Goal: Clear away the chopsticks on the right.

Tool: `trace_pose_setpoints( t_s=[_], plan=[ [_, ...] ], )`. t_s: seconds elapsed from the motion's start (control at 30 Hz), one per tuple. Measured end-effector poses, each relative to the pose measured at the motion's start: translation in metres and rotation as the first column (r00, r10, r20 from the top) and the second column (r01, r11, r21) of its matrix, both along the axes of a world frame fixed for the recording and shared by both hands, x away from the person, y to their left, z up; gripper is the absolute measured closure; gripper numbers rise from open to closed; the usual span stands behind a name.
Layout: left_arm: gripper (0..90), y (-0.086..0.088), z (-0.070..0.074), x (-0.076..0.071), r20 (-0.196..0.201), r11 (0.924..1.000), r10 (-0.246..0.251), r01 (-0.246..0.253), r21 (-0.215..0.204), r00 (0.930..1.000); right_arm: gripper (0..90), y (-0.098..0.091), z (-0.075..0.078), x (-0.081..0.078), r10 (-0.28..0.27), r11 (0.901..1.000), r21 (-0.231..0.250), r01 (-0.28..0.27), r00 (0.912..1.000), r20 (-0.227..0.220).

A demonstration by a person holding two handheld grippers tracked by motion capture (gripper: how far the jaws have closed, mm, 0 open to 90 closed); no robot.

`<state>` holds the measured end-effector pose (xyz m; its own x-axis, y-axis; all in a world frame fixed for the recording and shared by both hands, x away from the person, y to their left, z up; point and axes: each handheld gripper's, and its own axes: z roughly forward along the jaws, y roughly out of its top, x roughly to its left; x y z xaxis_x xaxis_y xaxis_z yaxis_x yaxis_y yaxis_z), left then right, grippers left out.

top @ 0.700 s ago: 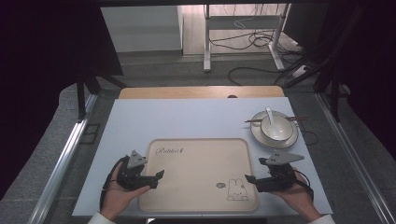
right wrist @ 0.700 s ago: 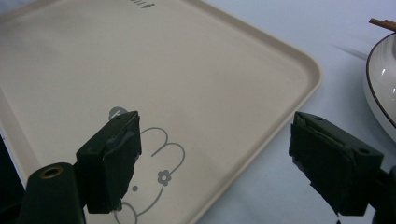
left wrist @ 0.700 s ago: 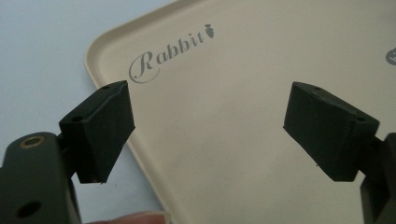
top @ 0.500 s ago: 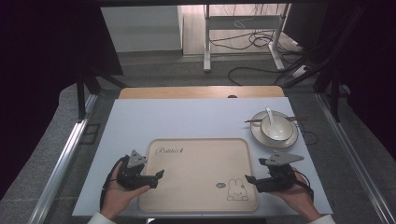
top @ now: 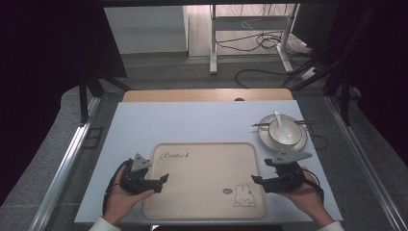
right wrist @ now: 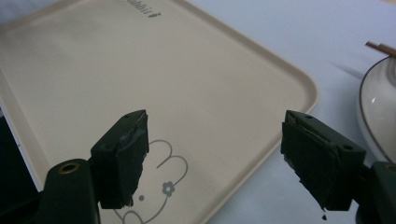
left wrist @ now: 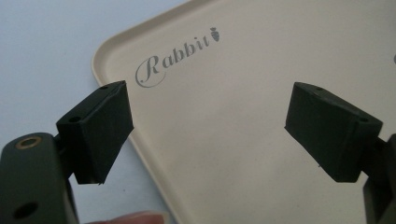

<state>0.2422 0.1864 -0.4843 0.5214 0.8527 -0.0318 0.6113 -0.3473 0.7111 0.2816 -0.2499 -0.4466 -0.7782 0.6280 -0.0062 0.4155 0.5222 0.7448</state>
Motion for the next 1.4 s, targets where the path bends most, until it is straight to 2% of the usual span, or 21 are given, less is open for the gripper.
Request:
trace_pose_setpoints(
  t_s=[0.13,0.2,0.37,0.5,0.77,0.93,0.97,1.07,1.13,1.2,1.23,1.33,1.4],
  plan=[
    [15.2,-0.001,0.000,0.004,-0.010,1.0000,-0.001,0.001,-0.004,0.9999,26.4,0.002,0.010,0.004,0.000,1.0000,0.007,0.000,1.0000,0.001],
    [15.2,-0.003,0.000,0.007,-0.010,1.0000,0.003,-0.003,-0.002,0.9999,30.9,0.004,0.023,0.010,0.007,0.9997,0.023,-0.008,0.9996,0.027],
    [15.0,-0.003,0.001,0.007,-0.003,1.0000,-0.003,0.003,0.004,1.0000,32.7,0.002,0.034,0.019,0.015,0.9996,0.025,-0.015,0.9997,0.017],
    [14.8,-0.002,0.001,0.007,0.001,0.9999,0.012,-0.012,0.005,0.9999,33.3,-0.004,0.042,0.028,0.010,0.9998,0.019,-0.010,0.9999,0.008],
    [13.8,0.004,0.001,0.006,0.001,0.9993,0.034,-0.034,0.011,0.9994,36.3,-0.031,0.056,0.053,-0.066,0.9975,0.024,0.067,0.9977,-0.016],
    [13.9,0.005,-0.001,0.004,-0.009,0.9989,0.042,-0.041,0.021,0.9991,37.0,-0.050,0.064,0.073,-0.122,0.9925,0.002,0.122,0.9924,-0.017],
    [13.9,0.005,-0.001,0.004,-0.009,0.9989,0.042,-0.041,0.021,0.9991,37.0,-0.050,0.064,0.073,-0.122,0.9925,0.002,0.122,0.9924,-0.017],
    [13.9,0.007,-0.001,0.002,-0.011,0.9986,0.047,-0.047,0.022,0.9988,37.5,-0.068,0.072,0.092,-0.166,0.9861,0.007,0.166,0.9856,-0.034],
    [13.9,0.007,-0.001,0.002,-0.011,0.9987,0.048,-0.048,0.019,0.9988,37.9,-0.071,0.073,0.095,-0.174,0.9847,0.004,0.174,0.9841,-0.037],
    [13.9,0.007,-0.001,0.001,-0.011,0.9988,0.046,-0.046,0.020,0.9989,39.8,-0.081,0.075,0.108,-0.202,0.9795,-0.013,0.201,0.9785,-0.044],
    [13.9,0.007,-0.001,0.001,-0.013,0.9988,0.043,-0.043,0.024,0.9990,40.7,-0.089,0.076,0.118,-0.224,0.9745,-0.014,0.224,0.9726,-0.062],
    [13.9,0.008,-0.002,0.001,-0.013,0.9988,0.040,-0.040,0.027,0.9991,41.7,-0.094,0.076,0.126,-0.239,0.9710,-0.011,0.239,0.9679,-0.078],
    [13.9,0.008,-0.002,0.001,-0.013,0.9987,0.041,-0.040,0.029,0.9991,41.8,-0.102,0.073,0.141,-0.270,0.9628,-0.044,0.267,0.9591,-0.087]
  ],
)
